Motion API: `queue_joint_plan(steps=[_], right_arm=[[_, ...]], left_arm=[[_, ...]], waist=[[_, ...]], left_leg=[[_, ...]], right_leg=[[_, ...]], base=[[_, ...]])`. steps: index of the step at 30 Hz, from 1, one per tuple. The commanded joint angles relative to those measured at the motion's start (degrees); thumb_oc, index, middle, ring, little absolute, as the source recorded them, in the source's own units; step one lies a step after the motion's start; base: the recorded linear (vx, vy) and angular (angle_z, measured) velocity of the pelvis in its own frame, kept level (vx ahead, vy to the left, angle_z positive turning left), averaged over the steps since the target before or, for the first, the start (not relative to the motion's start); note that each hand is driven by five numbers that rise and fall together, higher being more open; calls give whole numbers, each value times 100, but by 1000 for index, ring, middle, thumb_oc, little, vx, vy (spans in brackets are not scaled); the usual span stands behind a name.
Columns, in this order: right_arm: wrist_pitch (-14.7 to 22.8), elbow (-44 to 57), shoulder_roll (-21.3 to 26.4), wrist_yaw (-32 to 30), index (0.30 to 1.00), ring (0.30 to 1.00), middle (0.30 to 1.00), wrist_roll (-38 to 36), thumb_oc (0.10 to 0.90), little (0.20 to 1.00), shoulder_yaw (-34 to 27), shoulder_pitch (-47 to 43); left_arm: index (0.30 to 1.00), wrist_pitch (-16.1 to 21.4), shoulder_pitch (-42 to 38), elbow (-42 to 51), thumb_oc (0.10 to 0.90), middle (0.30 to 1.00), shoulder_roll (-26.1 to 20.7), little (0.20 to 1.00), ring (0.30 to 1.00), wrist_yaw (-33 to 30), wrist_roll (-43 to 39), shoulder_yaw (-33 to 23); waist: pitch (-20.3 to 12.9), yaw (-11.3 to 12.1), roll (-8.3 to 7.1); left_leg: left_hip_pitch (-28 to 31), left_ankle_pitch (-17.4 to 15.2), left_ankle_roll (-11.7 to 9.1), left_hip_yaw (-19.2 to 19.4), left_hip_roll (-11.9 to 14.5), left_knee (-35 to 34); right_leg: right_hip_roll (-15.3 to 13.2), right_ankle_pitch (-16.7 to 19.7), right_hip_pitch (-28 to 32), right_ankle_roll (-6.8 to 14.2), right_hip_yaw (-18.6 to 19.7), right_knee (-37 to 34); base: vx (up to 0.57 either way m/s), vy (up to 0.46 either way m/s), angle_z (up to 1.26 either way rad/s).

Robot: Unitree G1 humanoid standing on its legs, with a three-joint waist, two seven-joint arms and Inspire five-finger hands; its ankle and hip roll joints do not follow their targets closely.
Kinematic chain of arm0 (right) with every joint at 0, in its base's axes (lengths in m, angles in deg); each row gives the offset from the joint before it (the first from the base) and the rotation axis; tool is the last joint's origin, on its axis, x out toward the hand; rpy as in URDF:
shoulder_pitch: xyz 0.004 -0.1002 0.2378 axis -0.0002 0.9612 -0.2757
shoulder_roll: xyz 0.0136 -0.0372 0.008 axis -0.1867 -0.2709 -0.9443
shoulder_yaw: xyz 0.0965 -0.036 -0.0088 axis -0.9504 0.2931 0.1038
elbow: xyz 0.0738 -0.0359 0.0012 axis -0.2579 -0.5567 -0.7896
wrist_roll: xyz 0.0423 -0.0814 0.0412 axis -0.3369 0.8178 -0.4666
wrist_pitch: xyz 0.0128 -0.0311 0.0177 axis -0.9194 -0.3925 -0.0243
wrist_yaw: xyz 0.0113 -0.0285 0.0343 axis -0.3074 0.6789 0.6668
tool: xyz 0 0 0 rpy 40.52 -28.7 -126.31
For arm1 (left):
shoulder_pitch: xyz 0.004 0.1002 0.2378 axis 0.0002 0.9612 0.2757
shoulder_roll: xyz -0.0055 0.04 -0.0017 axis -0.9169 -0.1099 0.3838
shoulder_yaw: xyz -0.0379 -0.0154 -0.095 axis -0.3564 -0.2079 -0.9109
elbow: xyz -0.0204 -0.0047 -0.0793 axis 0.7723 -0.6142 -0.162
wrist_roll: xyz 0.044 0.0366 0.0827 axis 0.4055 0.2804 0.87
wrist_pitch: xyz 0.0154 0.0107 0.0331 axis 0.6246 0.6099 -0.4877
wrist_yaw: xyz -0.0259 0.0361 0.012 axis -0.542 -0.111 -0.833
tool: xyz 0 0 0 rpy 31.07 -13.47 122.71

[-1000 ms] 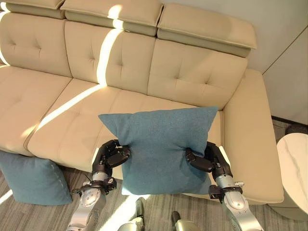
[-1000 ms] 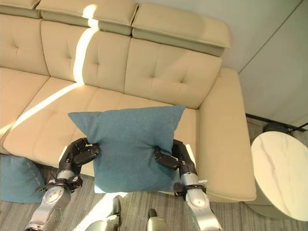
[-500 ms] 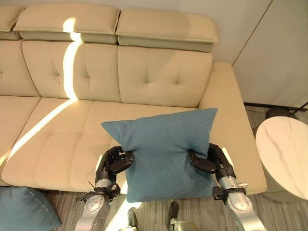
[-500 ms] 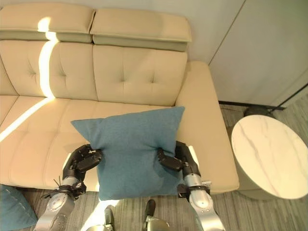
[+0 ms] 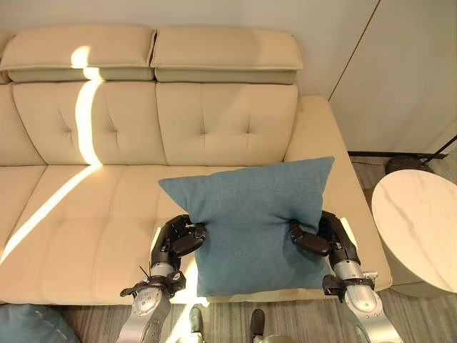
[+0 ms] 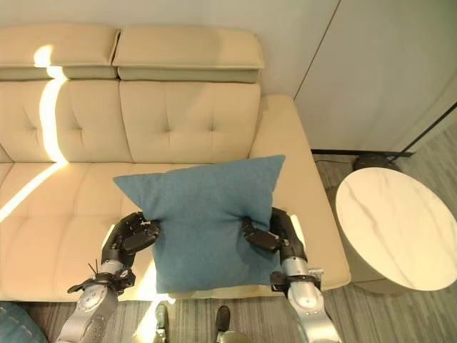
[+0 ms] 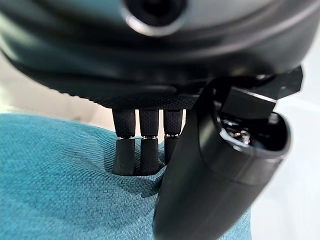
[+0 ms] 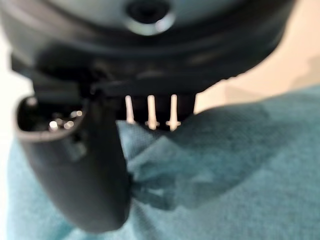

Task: Pick up all the scattered cushions and arrange them neatly on the sofa.

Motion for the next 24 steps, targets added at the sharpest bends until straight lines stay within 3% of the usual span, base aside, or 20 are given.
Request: queue_joint_plan(steps=[1,6,14,16,19,20,23,24], right_arm=[[775,682,-46,-90,300,300,300,-124,400,300,-181,-600],[768,596,-103,-220,300,300,300,8,400,300,-89,-896],[857,264,-156,-726,300,300,300,163,400,300,282,-2082],[838,-33,-46,-1212,300,300,300,288,400,300,579,-3278],[841,-125,6,-1331,300,300,300,315,400,300,603,-3541],[836,-319,157,-1570,300,300,300,322,400,300,653,-4096],[811,-561,384,-1777,300,300,300,345,400,300,625,-4596],[794,-886,583,-1956,300,300,300,316,400,300,661,-5084]], left_arm=[[300,615,-319,858,400,300,-140,300,300,231,286,-127],[300,672,-506,910,400,300,-241,300,300,52,526,-219],[300,869,-1627,772,400,300,-448,300,300,-490,973,-64],[300,959,-2953,298,400,300,-570,300,300,-1013,1209,292],[300,993,-3296,145,400,300,-578,300,300,-1101,1210,374],[300,1042,-4024,-153,400,300,-671,300,300,-1320,1254,555],[300,1088,-4658,-441,400,300,-739,300,300,-1476,1284,697],[300,1153,-5228,-731,400,300,-823,300,300,-1624,1287,828]], waist=[[-617,187,-93],[-659,256,-63],[-604,352,-60],[-394,417,-60],[-335,413,-49],[-192,411,-33],[-115,394,-22],[-69,378,-29]], left_leg=[[147,-663,-129,-16,5,200],[340,-618,-76,84,-21,-169],[70,-642,-32,110,-32,-238],[-351,-532,-51,-2,-50,-238],[-474,-500,-64,-31,-57,-238],[-687,-426,-106,-94,-78,-238],[-883,-355,-151,-133,-108,-238],[-1085,-287,-188,-147,-145,-238]], right_leg=[[76,-540,129,276,121,28],[41,-515,43,362,184,28],[20,-418,-362,458,277,28],[-10,-314,-787,509,283,28],[-22,-289,-903,511,264,28],[-43,-224,-1106,511,239,28],[-59,-156,-1292,516,205,28],[-73,-80,-1480,528,181,28]], base=[[60,69,-8],[53,87,-6],[-38,37,-3],[-194,20,-1],[-115,14,11],[-126,18,15],[-100,17,19],[-40,16,9]])
